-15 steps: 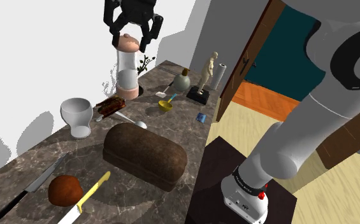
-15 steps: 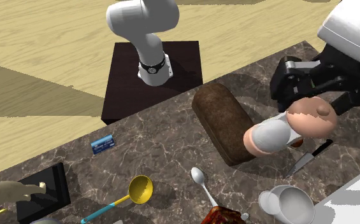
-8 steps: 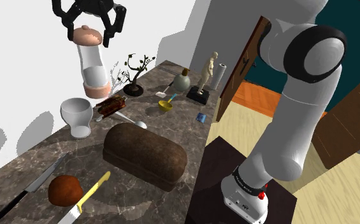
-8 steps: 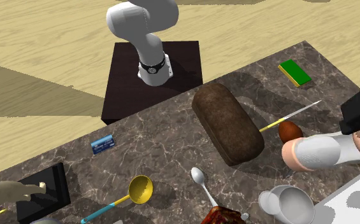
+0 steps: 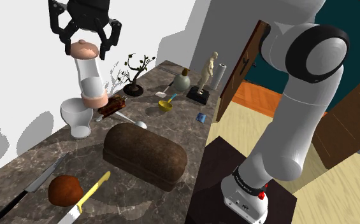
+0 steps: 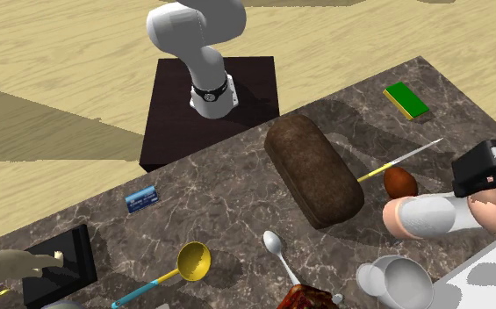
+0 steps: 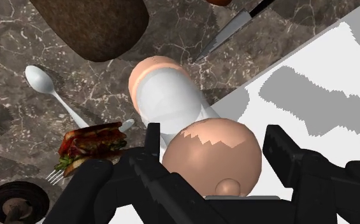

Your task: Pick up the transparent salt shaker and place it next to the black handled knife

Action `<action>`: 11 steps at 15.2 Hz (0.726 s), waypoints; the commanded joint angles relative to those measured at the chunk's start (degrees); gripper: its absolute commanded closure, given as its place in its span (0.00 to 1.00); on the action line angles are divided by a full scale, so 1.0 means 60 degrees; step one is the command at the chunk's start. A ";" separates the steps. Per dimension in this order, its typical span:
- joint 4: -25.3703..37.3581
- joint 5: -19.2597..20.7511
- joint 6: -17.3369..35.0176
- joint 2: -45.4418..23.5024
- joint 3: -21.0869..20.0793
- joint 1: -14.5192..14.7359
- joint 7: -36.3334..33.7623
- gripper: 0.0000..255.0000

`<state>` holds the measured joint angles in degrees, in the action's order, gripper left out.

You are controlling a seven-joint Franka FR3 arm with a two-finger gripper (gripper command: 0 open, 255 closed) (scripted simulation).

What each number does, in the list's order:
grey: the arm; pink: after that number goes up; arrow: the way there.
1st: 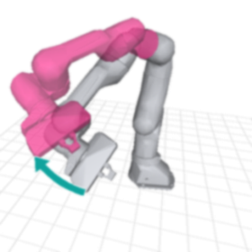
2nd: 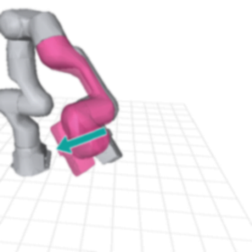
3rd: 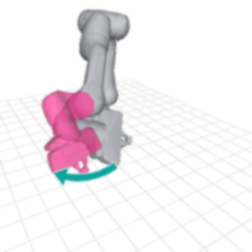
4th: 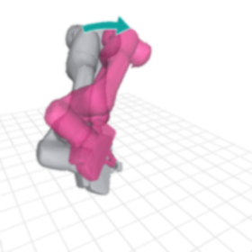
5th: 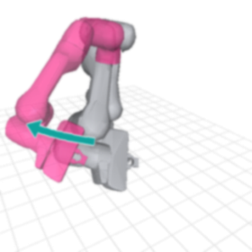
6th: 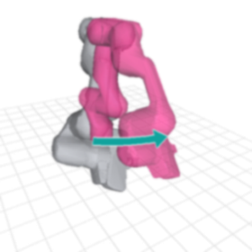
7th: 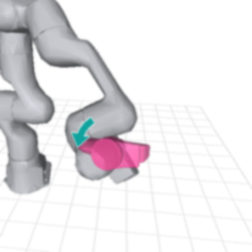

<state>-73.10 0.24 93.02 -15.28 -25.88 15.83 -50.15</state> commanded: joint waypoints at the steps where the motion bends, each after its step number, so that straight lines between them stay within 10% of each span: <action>1: -0.0455 -0.0066 0.0338 0.0129 0.0014 -0.0075 0.0071 1.00; 11: -0.2154 -0.0224 0.1741 0.0438 0.0046 -0.0229 0.0253 1.00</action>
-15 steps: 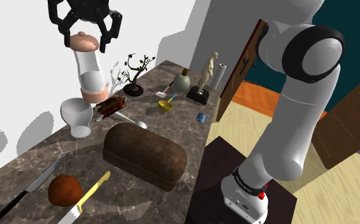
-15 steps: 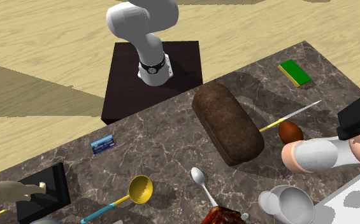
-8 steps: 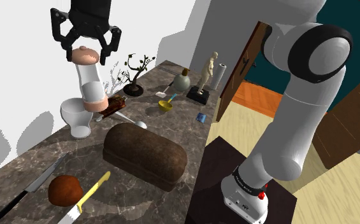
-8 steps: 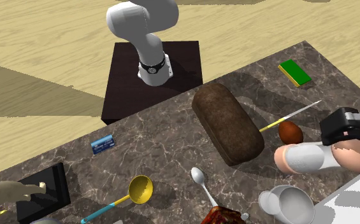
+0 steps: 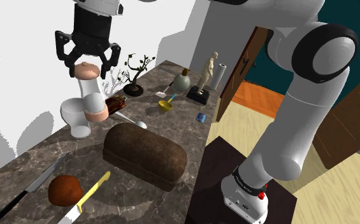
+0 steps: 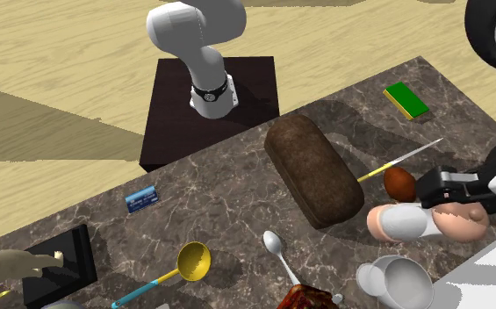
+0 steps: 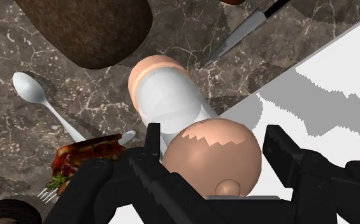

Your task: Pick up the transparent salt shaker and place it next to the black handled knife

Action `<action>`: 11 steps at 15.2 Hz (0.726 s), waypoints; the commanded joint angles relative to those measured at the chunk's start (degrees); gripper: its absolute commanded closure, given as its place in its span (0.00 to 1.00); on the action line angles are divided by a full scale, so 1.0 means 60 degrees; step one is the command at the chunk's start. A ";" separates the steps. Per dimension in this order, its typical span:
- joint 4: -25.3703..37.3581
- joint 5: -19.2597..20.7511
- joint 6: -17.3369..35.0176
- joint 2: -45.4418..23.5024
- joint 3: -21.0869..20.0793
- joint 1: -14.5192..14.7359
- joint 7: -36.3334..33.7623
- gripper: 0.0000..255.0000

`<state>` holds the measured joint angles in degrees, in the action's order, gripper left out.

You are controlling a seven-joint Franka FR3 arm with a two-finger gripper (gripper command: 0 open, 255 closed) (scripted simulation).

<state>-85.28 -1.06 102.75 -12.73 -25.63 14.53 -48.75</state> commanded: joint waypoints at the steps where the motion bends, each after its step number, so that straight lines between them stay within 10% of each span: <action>1: -0.0270 -0.0016 0.0252 0.0026 0.0007 -0.0021 0.0033 1.00; 11: -0.1548 -0.0036 0.1528 0.0021 0.0034 -0.0067 0.0137 1.00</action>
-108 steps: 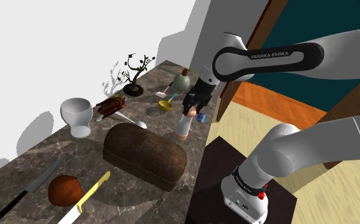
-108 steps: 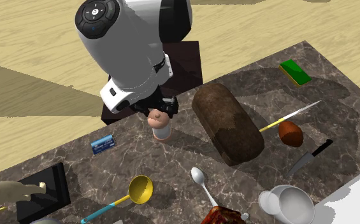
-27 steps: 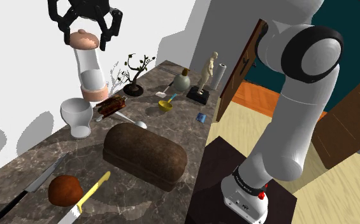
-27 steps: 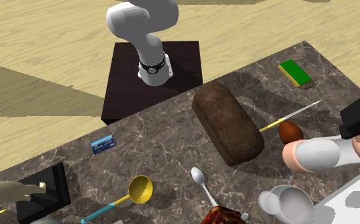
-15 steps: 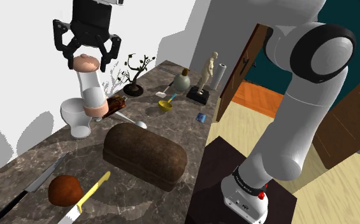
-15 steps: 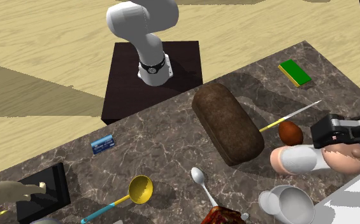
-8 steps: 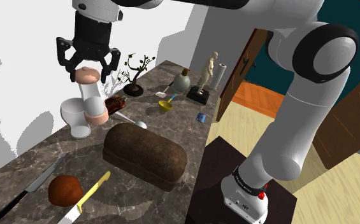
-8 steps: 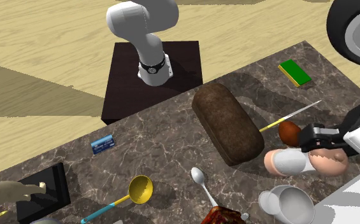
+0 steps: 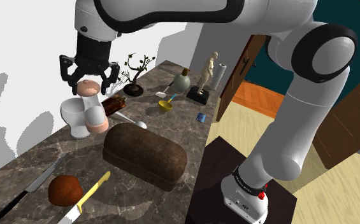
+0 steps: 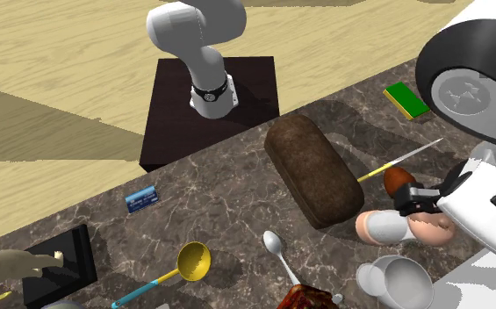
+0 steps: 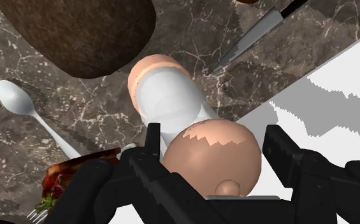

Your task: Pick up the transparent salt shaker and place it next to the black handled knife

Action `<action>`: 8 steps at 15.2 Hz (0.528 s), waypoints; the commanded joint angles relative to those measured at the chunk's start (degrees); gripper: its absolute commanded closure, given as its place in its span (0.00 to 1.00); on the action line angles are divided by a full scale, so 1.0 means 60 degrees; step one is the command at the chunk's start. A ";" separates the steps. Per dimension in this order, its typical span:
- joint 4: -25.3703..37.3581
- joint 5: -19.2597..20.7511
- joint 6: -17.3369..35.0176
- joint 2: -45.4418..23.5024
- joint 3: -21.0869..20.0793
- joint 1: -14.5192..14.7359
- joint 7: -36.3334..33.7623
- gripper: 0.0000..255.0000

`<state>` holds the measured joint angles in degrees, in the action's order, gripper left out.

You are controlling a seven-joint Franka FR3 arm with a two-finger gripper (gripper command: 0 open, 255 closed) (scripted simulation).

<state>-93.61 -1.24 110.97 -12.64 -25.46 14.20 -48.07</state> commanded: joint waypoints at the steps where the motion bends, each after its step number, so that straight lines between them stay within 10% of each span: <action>1: -0.0271 -0.0002 0.0281 -0.0007 0.0009 -0.0014 0.0030 1.00; 8: -0.0977 0.0053 0.1129 -0.0163 0.0033 -0.0008 0.0059 1.00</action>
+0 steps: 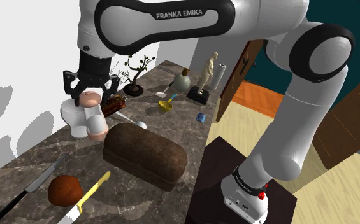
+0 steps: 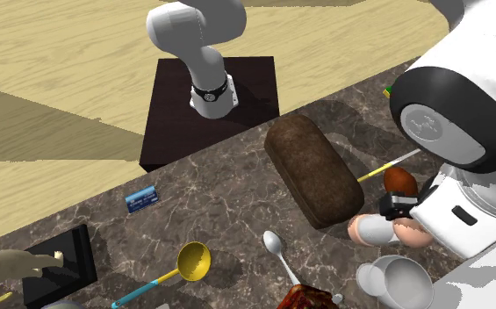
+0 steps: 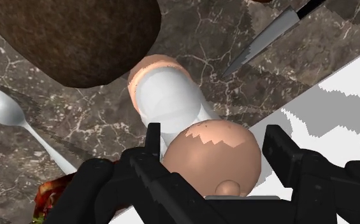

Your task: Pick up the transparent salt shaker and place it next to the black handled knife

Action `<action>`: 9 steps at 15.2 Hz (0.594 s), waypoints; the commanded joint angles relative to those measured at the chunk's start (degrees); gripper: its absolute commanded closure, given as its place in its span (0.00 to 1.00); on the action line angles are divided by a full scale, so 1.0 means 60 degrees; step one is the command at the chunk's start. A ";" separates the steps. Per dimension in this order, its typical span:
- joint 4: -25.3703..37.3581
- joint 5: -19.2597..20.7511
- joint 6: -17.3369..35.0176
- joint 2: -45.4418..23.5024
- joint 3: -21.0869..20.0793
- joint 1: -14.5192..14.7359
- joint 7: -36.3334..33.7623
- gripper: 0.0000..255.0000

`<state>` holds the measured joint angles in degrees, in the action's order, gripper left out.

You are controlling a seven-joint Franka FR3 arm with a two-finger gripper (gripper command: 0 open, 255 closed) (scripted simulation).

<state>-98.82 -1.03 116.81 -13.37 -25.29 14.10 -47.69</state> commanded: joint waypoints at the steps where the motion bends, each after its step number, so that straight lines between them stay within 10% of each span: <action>1: -0.0200 0.0030 0.0275 -0.0073 0.0008 0.0011 -0.0003 1.00; 9: -0.0888 0.0174 0.1283 -0.0421 0.0060 0.0053 -0.0016 1.00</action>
<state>-103.66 -0.19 123.55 -15.42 -24.99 14.34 -47.74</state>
